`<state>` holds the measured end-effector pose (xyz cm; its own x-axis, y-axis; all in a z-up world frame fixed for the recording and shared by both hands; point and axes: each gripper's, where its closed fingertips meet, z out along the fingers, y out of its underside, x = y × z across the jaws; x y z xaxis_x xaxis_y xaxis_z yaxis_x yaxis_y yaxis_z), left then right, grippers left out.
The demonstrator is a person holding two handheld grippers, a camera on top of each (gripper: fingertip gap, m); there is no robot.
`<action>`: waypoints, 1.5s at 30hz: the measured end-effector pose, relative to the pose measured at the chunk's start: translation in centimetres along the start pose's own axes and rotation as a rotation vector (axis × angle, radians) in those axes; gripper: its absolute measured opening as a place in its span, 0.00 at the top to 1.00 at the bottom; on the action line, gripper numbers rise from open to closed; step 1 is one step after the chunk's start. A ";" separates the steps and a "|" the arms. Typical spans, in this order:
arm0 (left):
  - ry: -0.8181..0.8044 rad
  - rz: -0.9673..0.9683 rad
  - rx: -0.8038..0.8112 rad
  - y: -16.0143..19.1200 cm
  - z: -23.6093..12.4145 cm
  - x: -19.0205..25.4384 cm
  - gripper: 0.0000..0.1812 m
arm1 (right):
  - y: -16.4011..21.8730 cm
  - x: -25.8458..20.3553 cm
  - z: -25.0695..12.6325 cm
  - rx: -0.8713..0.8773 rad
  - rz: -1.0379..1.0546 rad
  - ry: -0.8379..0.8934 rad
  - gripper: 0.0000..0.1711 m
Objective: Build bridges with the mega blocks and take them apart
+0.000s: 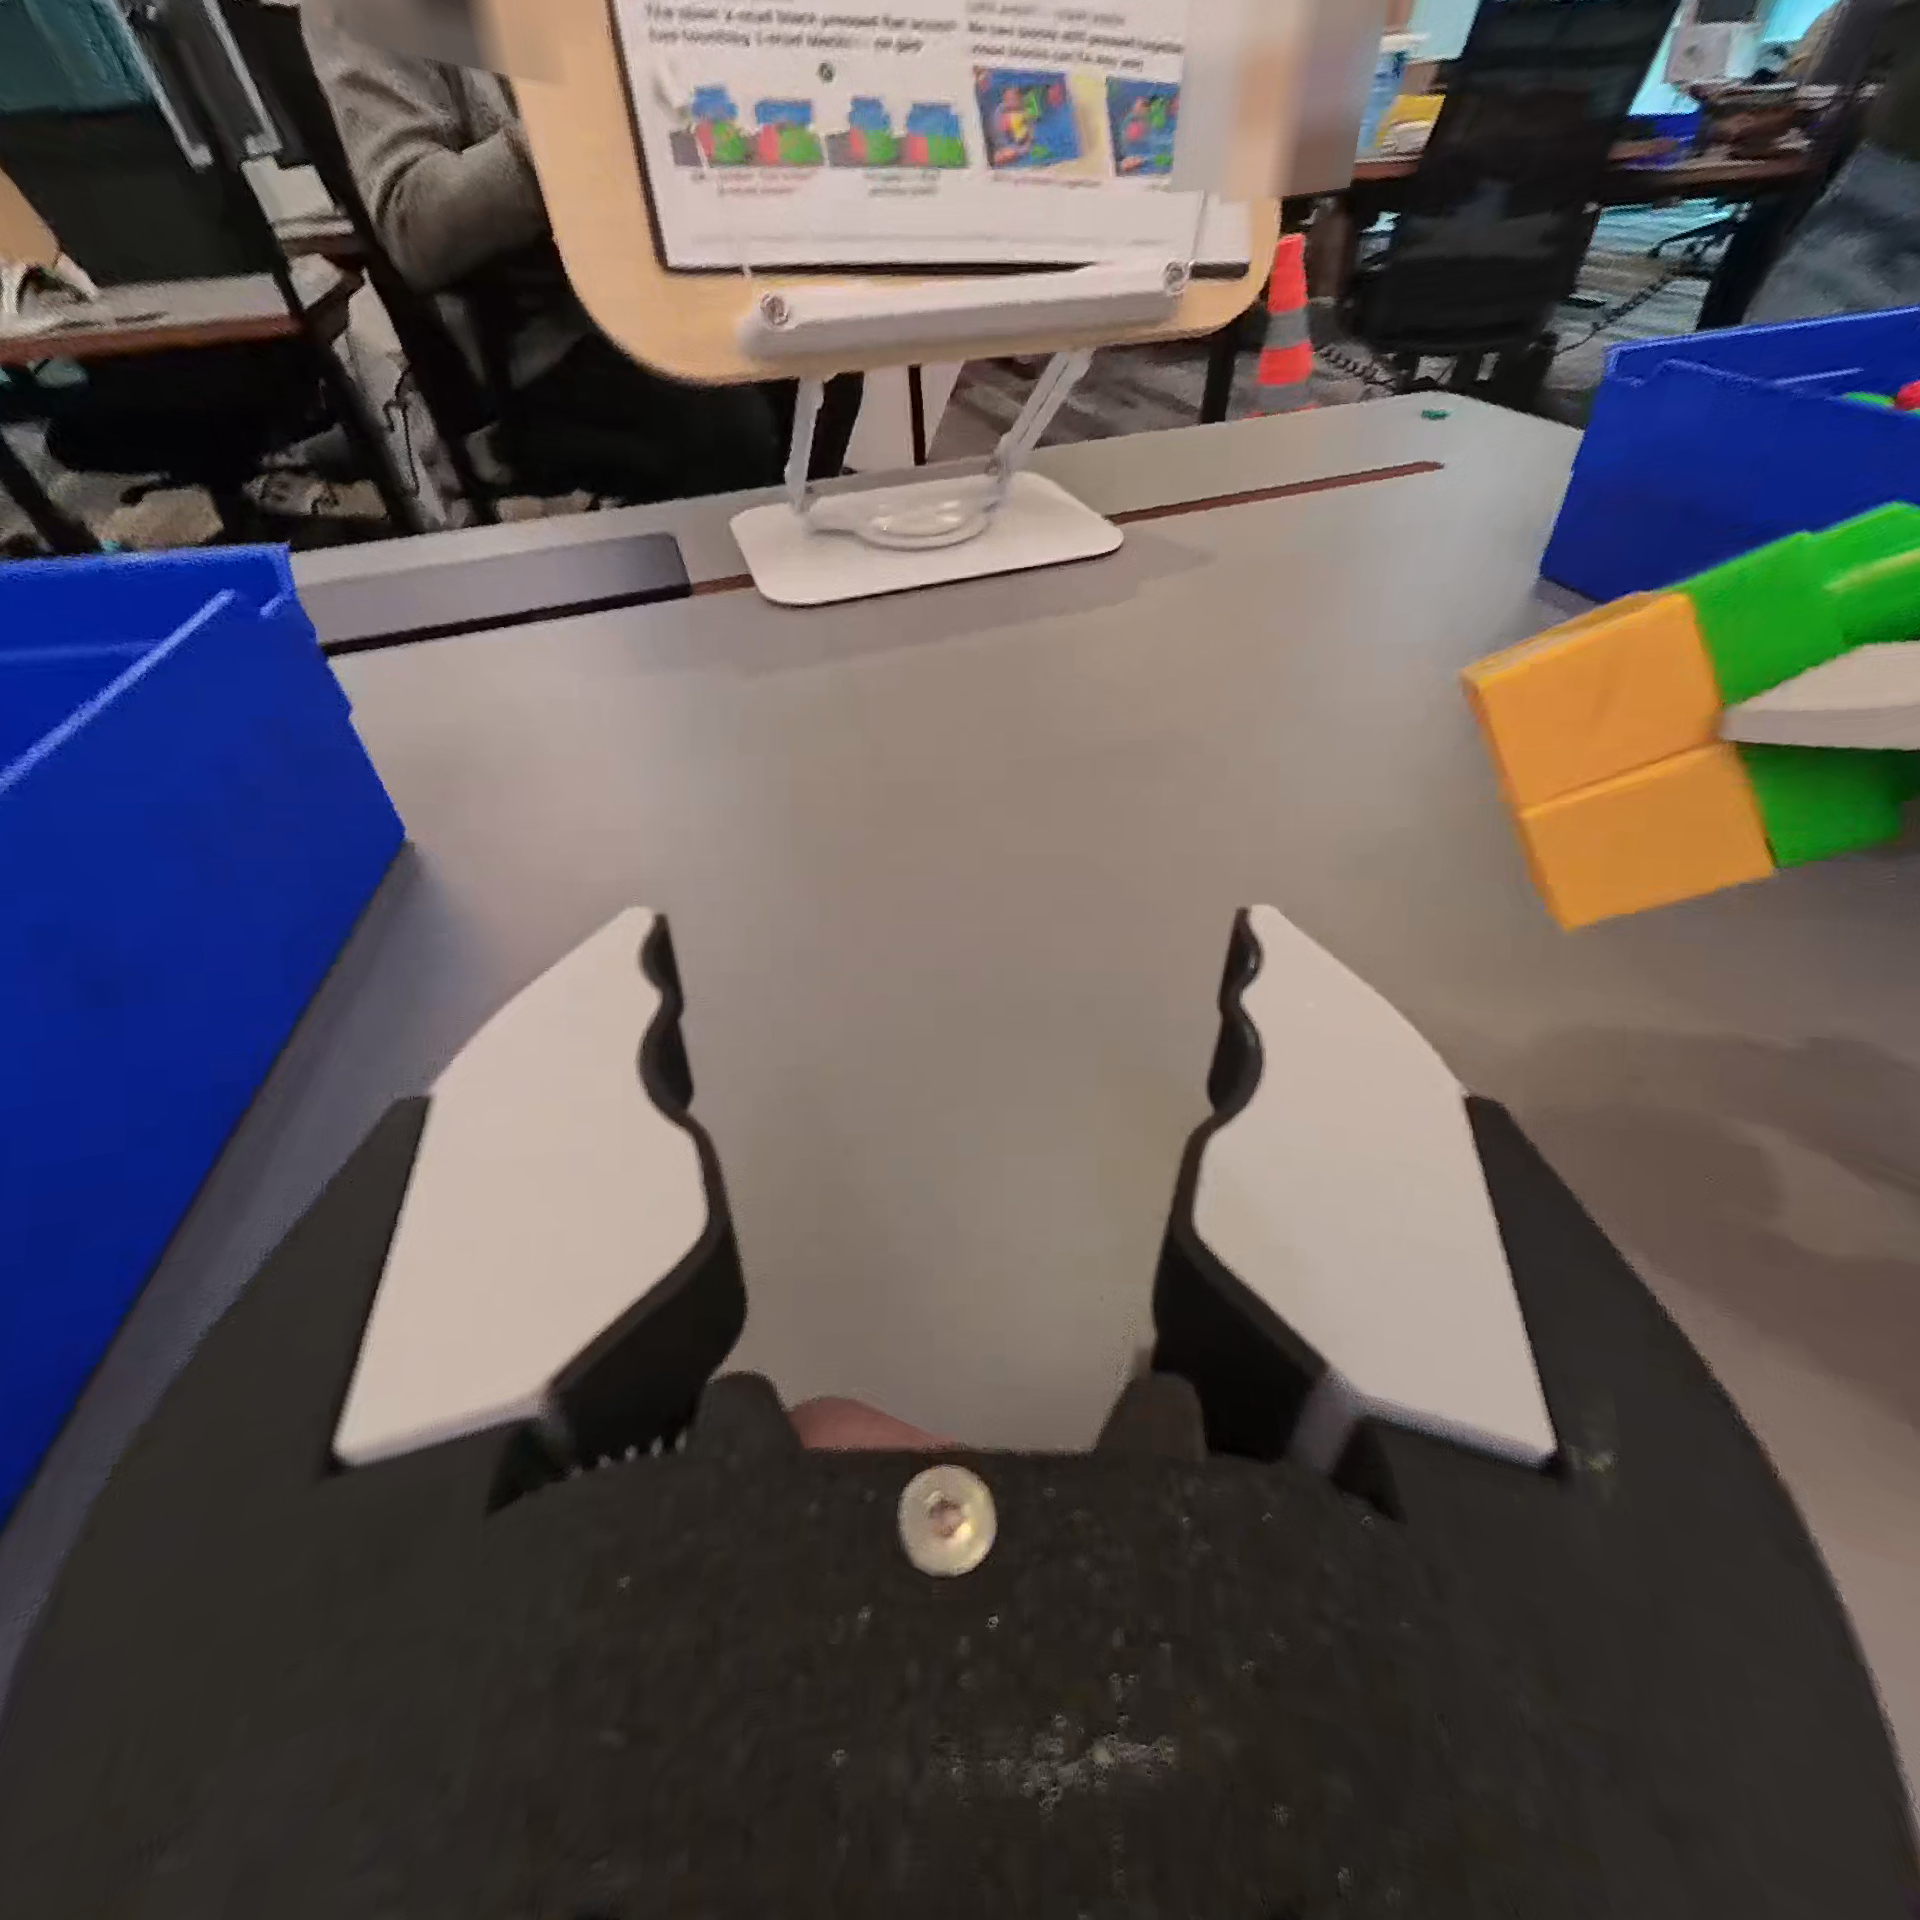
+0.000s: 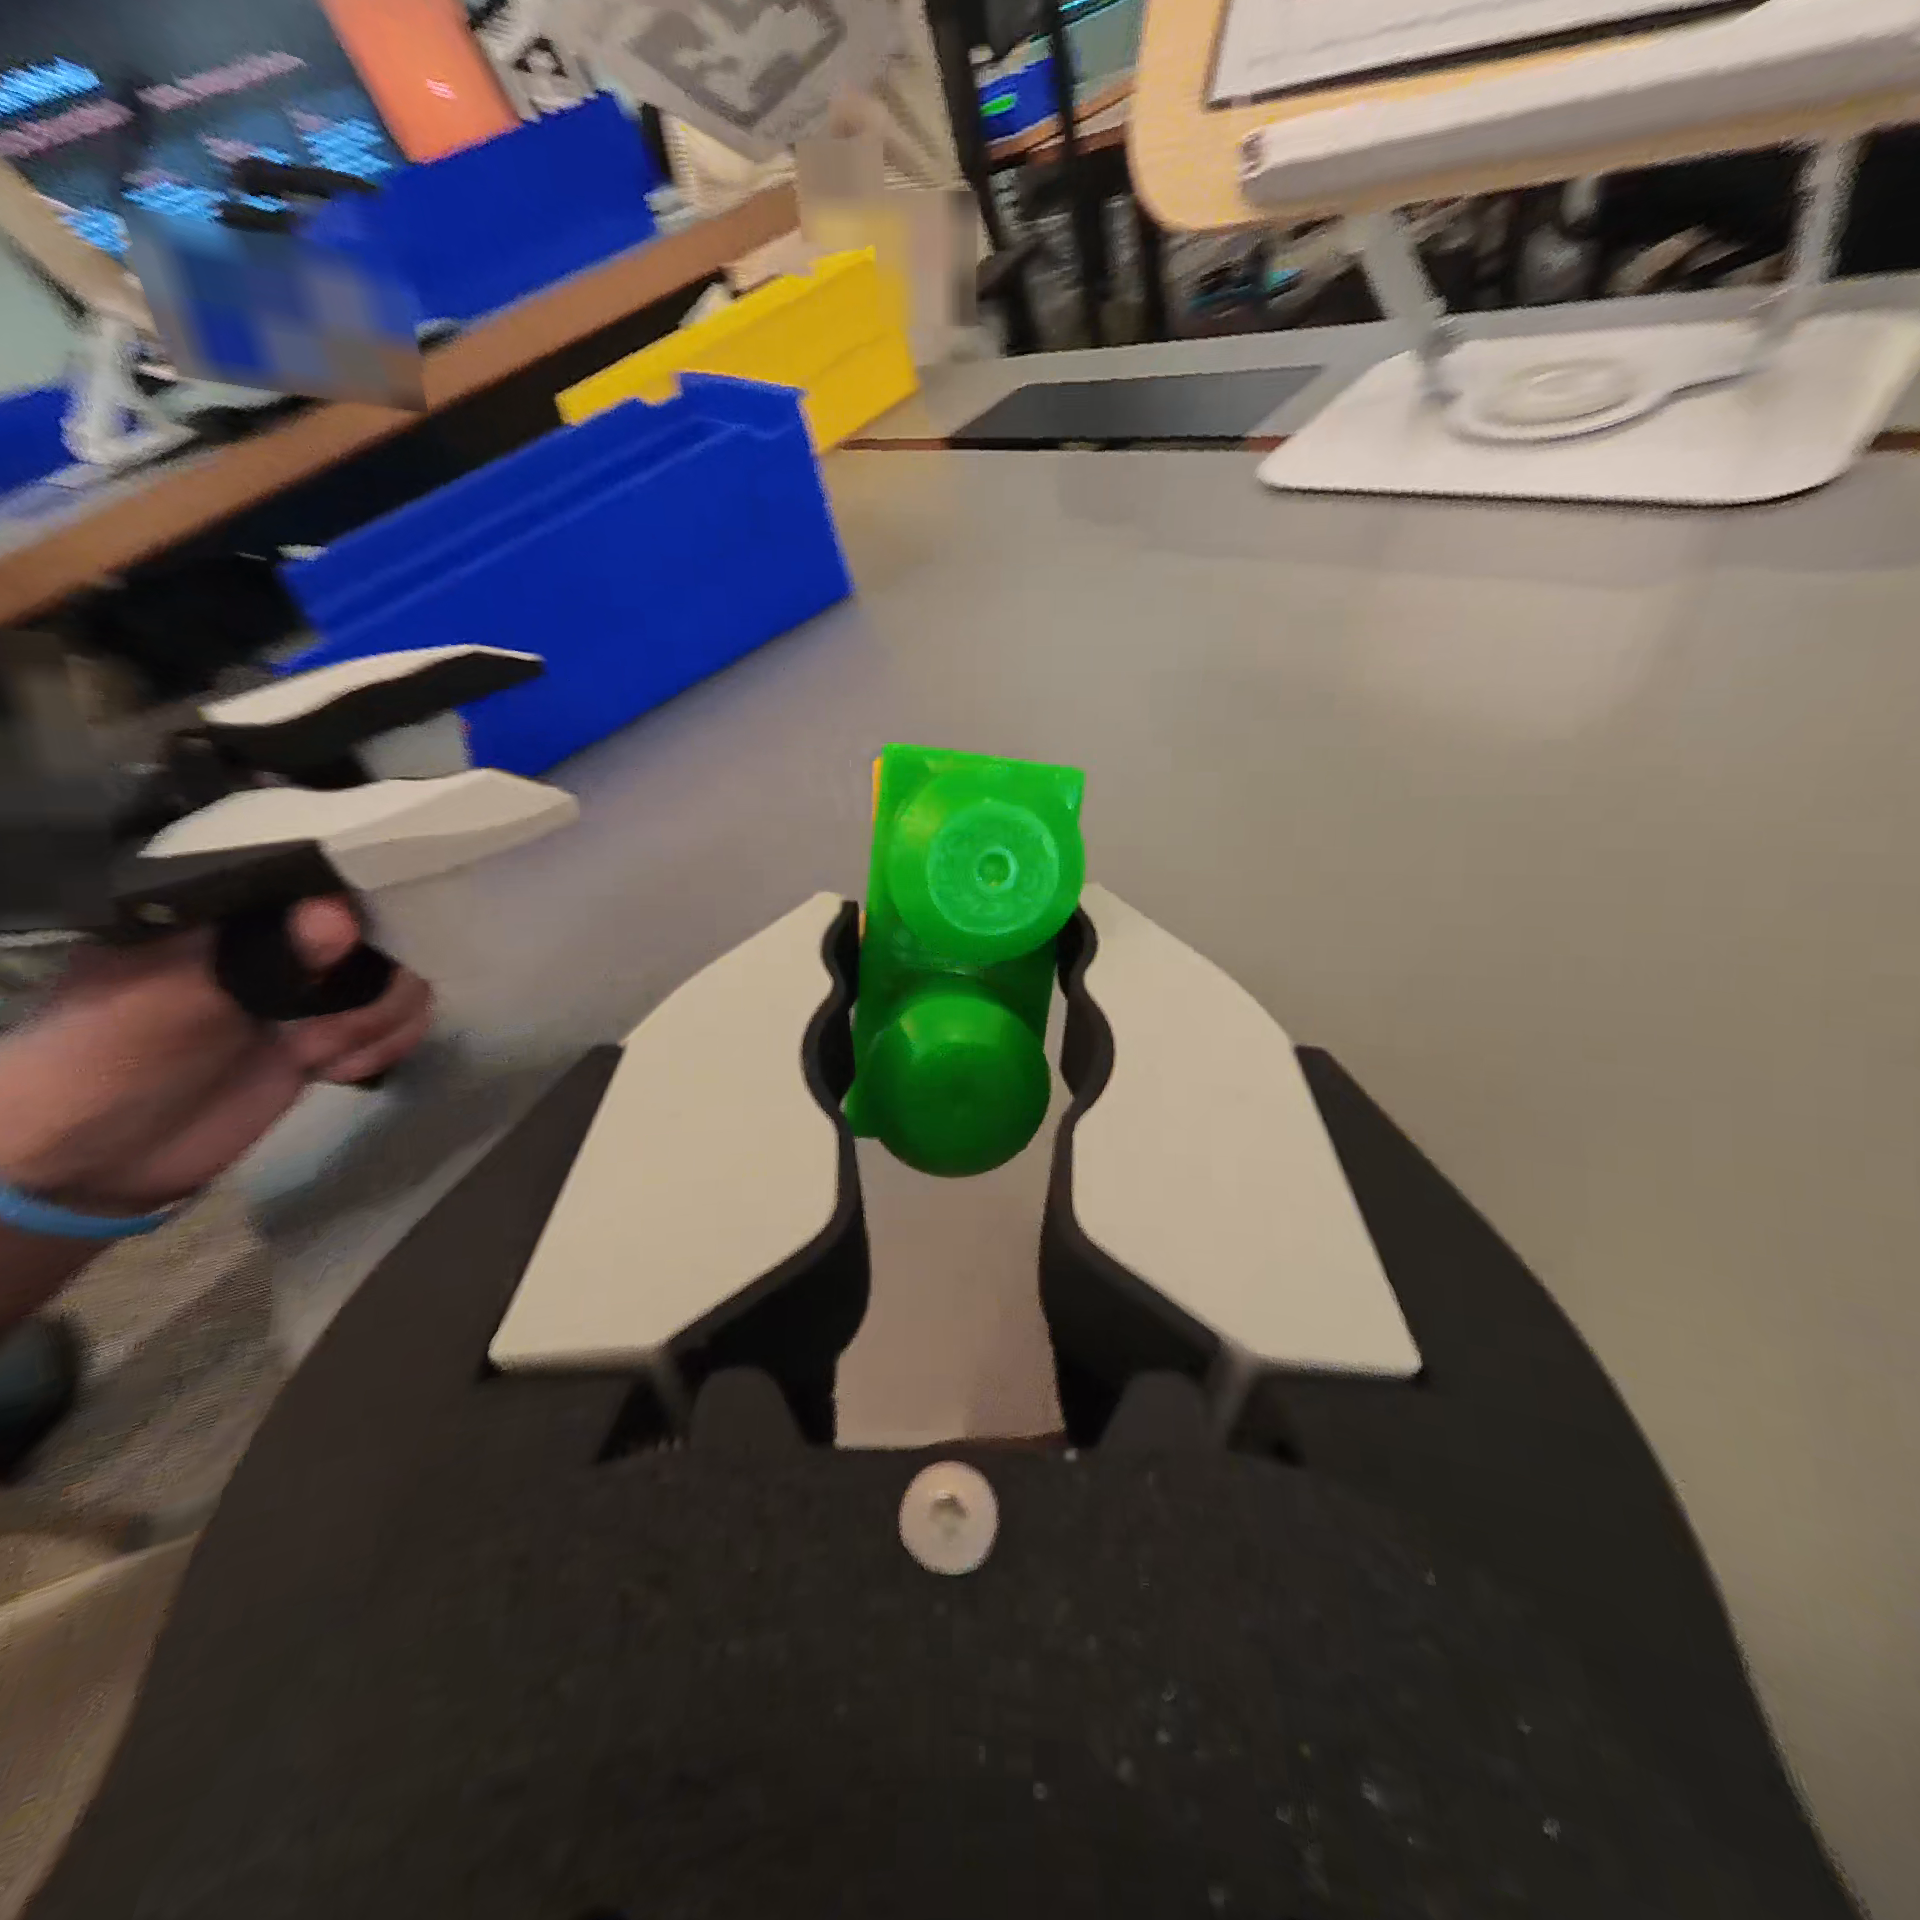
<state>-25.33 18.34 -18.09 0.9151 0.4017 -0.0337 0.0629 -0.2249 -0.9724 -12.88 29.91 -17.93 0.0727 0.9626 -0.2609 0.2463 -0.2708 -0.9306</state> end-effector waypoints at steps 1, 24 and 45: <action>-0.015 -0.009 -0.008 0.2 0.1 -0.2 0.43 | 0.1 0.5 -0.2 0.009 -0.036 0.064 0.79; -0.030 0.031 0.045 0.0 -0.4 0.2 0.49 | -5.3 4.5 -7.5 0.071 -0.139 0.345 0.79; 0.069 -0.047 -0.019 0.7 -0.5 1.4 0.51 | 2.0 26.1 -20.3 -0.668 0.220 0.726 0.78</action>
<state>-23.80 18.26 -18.74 0.9364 0.3498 0.0284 0.1132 -0.2244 -0.9679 9.08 54.42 -21.39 0.6973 0.7165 0.0174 0.6311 -0.6024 -0.4886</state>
